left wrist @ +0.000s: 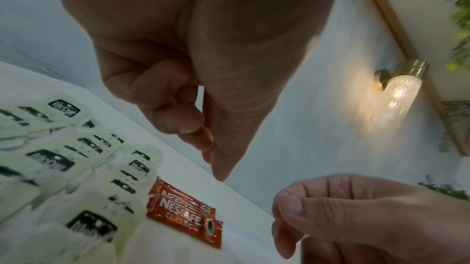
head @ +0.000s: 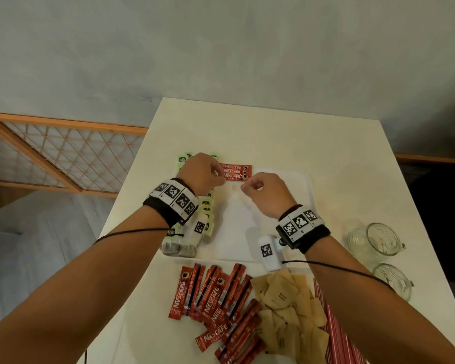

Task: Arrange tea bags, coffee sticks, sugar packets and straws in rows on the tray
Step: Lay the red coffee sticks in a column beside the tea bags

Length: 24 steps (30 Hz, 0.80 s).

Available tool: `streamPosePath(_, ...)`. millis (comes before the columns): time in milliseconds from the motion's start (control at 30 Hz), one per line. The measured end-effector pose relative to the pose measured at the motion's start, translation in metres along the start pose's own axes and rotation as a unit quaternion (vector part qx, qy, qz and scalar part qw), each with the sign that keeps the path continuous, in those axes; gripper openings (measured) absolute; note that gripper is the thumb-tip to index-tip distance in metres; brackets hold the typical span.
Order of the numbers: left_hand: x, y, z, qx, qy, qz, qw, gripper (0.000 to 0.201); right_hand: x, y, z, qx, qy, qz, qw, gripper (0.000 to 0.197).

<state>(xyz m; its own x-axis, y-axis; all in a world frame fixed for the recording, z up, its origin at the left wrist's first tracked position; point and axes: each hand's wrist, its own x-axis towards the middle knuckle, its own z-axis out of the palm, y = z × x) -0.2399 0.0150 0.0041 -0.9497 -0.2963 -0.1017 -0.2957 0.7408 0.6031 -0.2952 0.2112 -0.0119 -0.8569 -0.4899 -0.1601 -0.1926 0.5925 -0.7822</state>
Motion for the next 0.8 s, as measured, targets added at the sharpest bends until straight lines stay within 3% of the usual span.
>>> streamPosePath(200,-0.064,0.008,0.003,-0.006,-0.064,0.039,0.997,0.011,-0.06,-0.007,-0.005,-0.065,-0.109,-0.042,0.991,0.019)
streamPosePath(467,-0.133,0.012,0.023,0.116,-0.209,0.058,0.969,0.029,-0.118,0.015,0.007,-0.122,-0.23,-0.053,0.964,0.014)
streamPosePath(600,-0.151,0.008,0.033,0.183,-0.228,0.039,0.956,0.039,-0.138,0.02,0.011,-0.115,-0.276,-0.054,0.953,0.012)
streamPosePath(800,-0.165,0.007,0.041,0.231,-0.243,0.018,0.942,0.041,-0.162,0.025,0.011,-0.161,-0.356,-0.083,0.917,0.026)
